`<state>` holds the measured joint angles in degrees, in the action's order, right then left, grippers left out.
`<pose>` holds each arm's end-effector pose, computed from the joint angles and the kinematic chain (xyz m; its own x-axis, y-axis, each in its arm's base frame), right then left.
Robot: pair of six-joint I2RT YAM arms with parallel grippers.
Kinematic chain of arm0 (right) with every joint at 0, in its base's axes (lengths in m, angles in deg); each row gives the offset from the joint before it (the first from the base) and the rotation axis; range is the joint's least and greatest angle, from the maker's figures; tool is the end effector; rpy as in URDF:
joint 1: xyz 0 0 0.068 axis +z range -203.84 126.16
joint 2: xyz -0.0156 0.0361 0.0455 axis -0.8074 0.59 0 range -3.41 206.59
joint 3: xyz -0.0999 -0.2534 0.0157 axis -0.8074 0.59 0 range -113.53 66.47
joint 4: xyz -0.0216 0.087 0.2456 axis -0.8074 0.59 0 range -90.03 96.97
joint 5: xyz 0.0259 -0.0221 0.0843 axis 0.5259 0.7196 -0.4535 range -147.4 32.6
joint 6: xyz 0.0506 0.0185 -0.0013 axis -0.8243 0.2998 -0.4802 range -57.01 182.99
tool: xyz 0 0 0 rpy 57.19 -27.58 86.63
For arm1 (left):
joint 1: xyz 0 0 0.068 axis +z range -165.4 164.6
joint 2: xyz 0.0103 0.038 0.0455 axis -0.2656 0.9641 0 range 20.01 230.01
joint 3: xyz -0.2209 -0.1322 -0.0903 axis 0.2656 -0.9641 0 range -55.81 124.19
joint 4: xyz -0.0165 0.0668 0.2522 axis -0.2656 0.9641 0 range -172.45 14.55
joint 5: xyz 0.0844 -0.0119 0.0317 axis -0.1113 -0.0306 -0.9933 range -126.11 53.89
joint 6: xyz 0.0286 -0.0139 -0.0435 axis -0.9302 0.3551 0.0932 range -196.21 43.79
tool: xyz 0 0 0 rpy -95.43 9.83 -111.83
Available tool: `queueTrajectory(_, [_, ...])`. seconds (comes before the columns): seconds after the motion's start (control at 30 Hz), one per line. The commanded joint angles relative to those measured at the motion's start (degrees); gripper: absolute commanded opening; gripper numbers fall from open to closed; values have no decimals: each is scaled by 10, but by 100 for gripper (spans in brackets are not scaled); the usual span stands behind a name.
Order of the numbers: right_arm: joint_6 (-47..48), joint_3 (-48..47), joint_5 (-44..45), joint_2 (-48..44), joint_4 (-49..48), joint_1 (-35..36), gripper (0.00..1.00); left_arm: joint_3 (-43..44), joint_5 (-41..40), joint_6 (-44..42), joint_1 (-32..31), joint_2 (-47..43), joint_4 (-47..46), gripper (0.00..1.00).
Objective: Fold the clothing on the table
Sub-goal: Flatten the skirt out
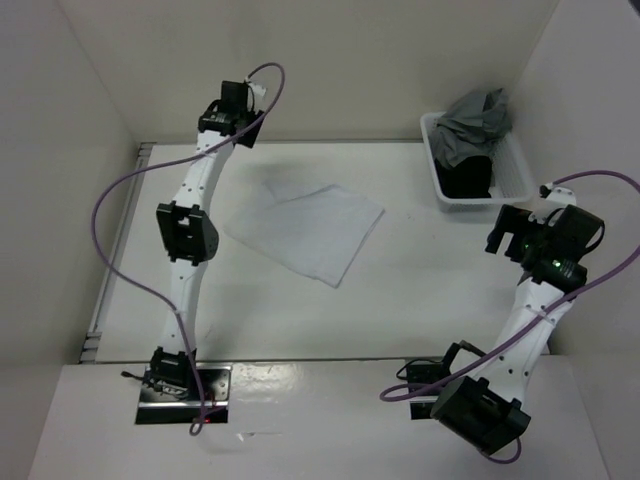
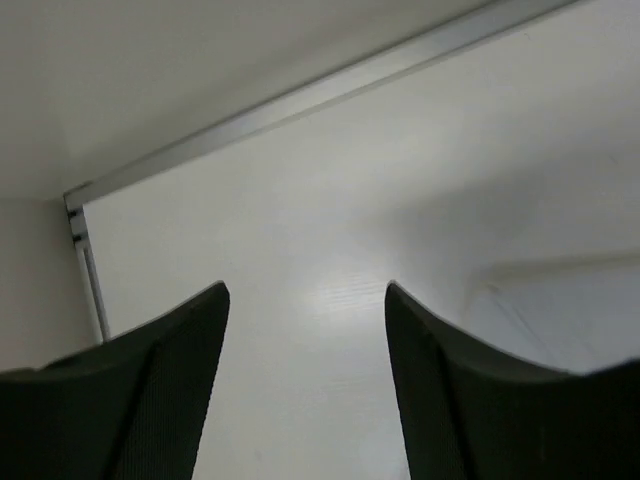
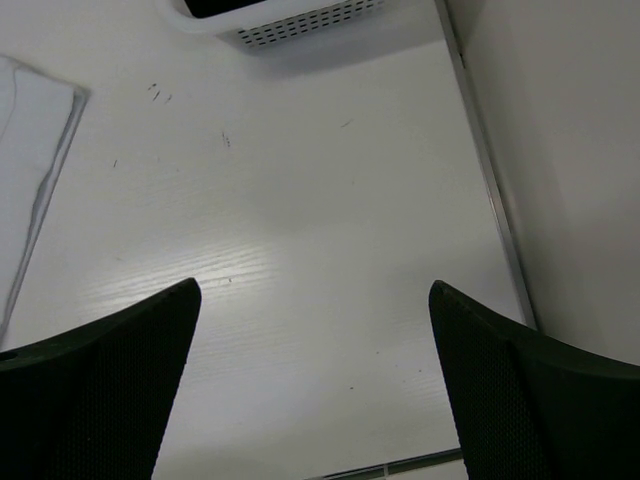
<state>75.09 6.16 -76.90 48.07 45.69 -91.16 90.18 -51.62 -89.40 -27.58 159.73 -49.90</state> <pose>0.1458 -0.0964 0.3525 -0.5421 0.1647 -0.8240 0.2510 0.9676 0.0283 0.5451 -0.1079 0.3226 -0.4284 0.3174 -0.8460 0.0685 0.9450 0.3199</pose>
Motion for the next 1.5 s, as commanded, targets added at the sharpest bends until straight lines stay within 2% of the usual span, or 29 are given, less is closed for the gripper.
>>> queueTrajectory(0.0, [22,-12,-32,-1,-3,-6,99,194,76,61,16,43,177,71])
queueTrajectory(0.07, [29,-12,-49,5,3,-6,99,216,159,102,23,56,241,71])
queueTrajectory(0.1, [29,-12,-49,5,3,1,99,270,199,112,28,77,308,71])
queueTrajectory(0.17, [35,-12,-61,5,3,1,99,208,225,112,9,58,316,69])
queueTrajectory(0.23, [35,-12,-62,5,3,14,99,184,279,106,-4,40,328,69])
queueTrajectory(0.37, [35,-12,-62,-1,3,26,99,150,330,111,-34,-13,336,69])
queueTrajectory(0.4, [35,-12,-62,-6,3,37,99,118,338,119,-55,-75,341,69])
queueTrajectory(0.47, [40,-12,-62,-11,8,44,99,81,307,131,-79,-119,322,71])
queueTrajectory(0.53, [40,-12,-62,-11,8,58,99,-18,272,131,-99,-202,299,72])
queueTrajectory(0.6, [40,-17,-70,-11,8,64,99,-141,226,131,-126,-317,221,77])
queueTrajectory(0.63, [45,-17,-76,-11,14,80,99,-282,208,131,-134,-355,158,79])
queueTrajectory(0.67, [45,-23,-83,-5,21,88,99,-350,170,125,-139,-428,128,84])
queueTrajectory(0.7, [51,-30,-103,5,21,96,99,-413,153,120,-139,-460,105,87])
queueTrajectory(0.77, [51,-45,-123,23,34,123,99,-538,137,107,-106,-525,85,88])
queueTrajectory(0.9, [46,-70,-114,84,21,202,96,-674,131,101,-1,-640,68,94])
queueTrajectory(0.93, [40,-88,-76,118,21,231,96,-691,131,101,17,-663,63,98])
queueTrajectory(0.97, [35,-98,-56,136,21,291,96,-706,131,101,48,-702,63,100])
queueTrajectory(1.17, [20,-212,72,315,21,475,96,-815,189,127,143,-807,70,100])
queueTrajectory(1.2, [14,-226,90,338,27,538,96,-825,202,127,160,-819,70,100])
queueTrajectory(1.23, [14,-252,107,383,27,568,96,-837,218,134,195,-844,63,100])
queueTrajectory(1.3, [0,-271,148,421,18,647,96,-864,229,134,224,-867,50,100])
queueTrajectory(1.47, [-56,-350,126,531,-8,711,96,-897,280,134,311,-919,44,100])
